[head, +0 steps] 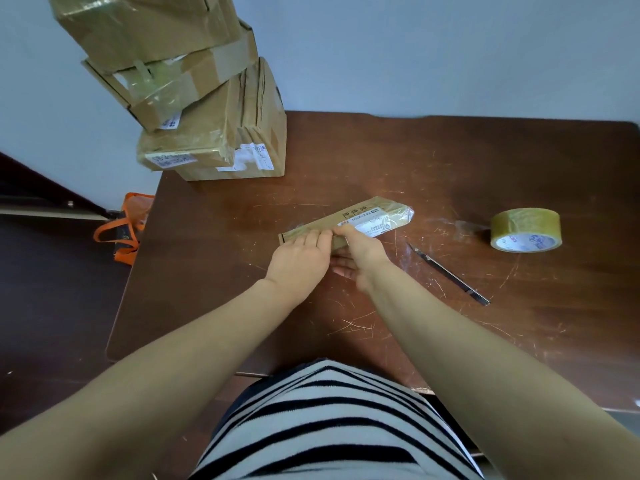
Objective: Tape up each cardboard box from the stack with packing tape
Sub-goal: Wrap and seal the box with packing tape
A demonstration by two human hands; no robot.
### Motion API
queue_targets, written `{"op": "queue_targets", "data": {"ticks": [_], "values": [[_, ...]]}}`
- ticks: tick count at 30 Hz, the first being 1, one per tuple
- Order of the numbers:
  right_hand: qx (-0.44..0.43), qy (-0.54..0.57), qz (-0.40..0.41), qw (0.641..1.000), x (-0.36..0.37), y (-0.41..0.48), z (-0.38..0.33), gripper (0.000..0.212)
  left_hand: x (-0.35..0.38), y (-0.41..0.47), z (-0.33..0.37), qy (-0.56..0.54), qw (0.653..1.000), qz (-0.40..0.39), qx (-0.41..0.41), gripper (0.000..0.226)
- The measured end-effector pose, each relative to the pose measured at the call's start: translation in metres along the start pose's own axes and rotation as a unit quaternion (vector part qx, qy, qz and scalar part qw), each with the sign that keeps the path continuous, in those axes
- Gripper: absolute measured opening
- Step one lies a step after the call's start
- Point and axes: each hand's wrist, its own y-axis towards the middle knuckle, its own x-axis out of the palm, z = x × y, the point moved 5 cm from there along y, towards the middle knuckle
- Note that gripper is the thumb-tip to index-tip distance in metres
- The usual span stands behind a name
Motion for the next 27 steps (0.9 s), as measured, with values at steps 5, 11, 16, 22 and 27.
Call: {"op": "queue_targets", "data": {"ticks": [5, 11, 16, 22, 27], "values": [[0.008, 0.001, -0.008, 1.0, -0.001, 0.002, 0.005, 0.02, 0.014, -0.004, -0.013, -0.033, 0.997, -0.032, -0.062, 0.058], [0.022, 0.045, -0.006, 0.999, 0.001, 0.002, 0.009, 0.019, 0.019, -0.011, -0.012, -0.029, 0.996, -0.017, -0.077, 0.06], [0.037, 0.039, -0.025, 0.998, 0.002, 0.004, 0.012, 0.026, 0.016, -0.006, -0.008, -0.059, 0.997, -0.03, -0.051, 0.057], [0.104, 0.011, -0.06, 0.993, -0.009, 0.003, 0.022, 0.039, 0.026, -0.019, -0.001, -0.094, 0.995, -0.03, -0.006, 0.06], [0.052, -0.211, -0.033, 0.976, -0.038, -0.002, 0.015, 0.047, 0.042, -0.016, 0.002, -0.057, 0.998, -0.028, 0.011, 0.058]]}}
